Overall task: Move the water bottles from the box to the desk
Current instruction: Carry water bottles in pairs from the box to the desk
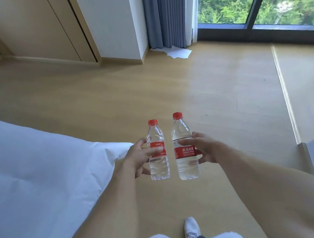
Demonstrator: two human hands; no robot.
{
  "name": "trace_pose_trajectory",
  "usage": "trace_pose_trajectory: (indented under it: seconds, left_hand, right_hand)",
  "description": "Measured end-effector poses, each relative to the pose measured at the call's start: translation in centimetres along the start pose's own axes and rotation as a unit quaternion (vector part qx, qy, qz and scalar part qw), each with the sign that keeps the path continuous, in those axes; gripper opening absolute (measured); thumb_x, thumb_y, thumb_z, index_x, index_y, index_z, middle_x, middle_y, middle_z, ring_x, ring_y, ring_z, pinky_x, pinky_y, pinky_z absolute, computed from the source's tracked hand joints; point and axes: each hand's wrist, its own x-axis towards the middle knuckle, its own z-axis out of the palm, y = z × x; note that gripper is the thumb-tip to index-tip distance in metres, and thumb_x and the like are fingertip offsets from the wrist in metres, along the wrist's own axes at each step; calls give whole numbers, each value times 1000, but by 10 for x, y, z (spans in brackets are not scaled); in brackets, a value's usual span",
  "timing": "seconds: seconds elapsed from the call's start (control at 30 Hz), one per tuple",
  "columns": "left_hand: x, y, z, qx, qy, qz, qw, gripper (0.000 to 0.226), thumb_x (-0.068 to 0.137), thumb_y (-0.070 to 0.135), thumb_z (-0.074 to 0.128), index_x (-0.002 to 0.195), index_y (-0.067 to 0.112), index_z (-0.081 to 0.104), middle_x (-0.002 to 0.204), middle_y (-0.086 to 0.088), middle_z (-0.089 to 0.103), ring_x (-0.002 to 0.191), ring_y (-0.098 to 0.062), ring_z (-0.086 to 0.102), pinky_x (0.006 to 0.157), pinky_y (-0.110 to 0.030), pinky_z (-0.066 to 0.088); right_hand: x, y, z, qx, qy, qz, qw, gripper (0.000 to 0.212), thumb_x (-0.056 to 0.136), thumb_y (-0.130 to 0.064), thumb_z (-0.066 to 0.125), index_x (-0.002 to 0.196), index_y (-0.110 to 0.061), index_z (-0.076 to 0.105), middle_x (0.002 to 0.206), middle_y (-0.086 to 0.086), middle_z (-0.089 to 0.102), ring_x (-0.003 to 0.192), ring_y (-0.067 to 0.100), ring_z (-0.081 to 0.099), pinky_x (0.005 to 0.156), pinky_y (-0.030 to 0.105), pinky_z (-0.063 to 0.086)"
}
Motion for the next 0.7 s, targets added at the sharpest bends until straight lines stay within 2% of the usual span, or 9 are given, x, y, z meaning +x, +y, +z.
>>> trace_pose_trajectory:
  seconds: [0.1,0.2,0.37,0.6,0.7]
  left_hand:
    - [30,36,7,-9,8,2,1000,47,81,14,83,122,23,61,97,-5,76,85,-23,74,73,-64,57]
    - [62,61,12,-16,11,5,1000,48,79,14,84,121,24,62,102,-7,76,87,-24,74,77,-69,54]
    - [123,98,8,-23,-2,-1,1000,48,79,14,84,119,25,63,100,-6,77,86,-24,75,75,-70,54]
    - [232,157,-32,-42,-7,-2,999,51,77,13,85,121,26,62,99,-5,77,84,-23,75,70,-66,57]
    - [278,197,-59,-60,-3,-8,998,56,77,13,86,125,25,61,103,-6,76,84,-23,75,65,-59,58]
  right_hand:
    - [30,-37,-21,-11,2,-3,1000,43,80,-26,81,117,-17,61,104,9,74,98,26,71,89,58,54]
    - [57,-64,-36,-7,4,-4,1000,45,80,-26,81,118,-16,60,109,12,73,101,29,70,88,58,55]
    - [110,-108,-52,-6,5,-4,1000,41,81,-25,80,115,-15,60,102,11,74,96,28,71,85,56,56]
    - [209,-192,-53,-31,8,-7,999,34,81,-25,80,110,-18,62,91,6,76,91,25,72,84,55,57]
    - [253,-241,-49,-43,18,-4,999,33,81,-25,80,109,-18,63,96,7,75,94,26,71,85,56,57]
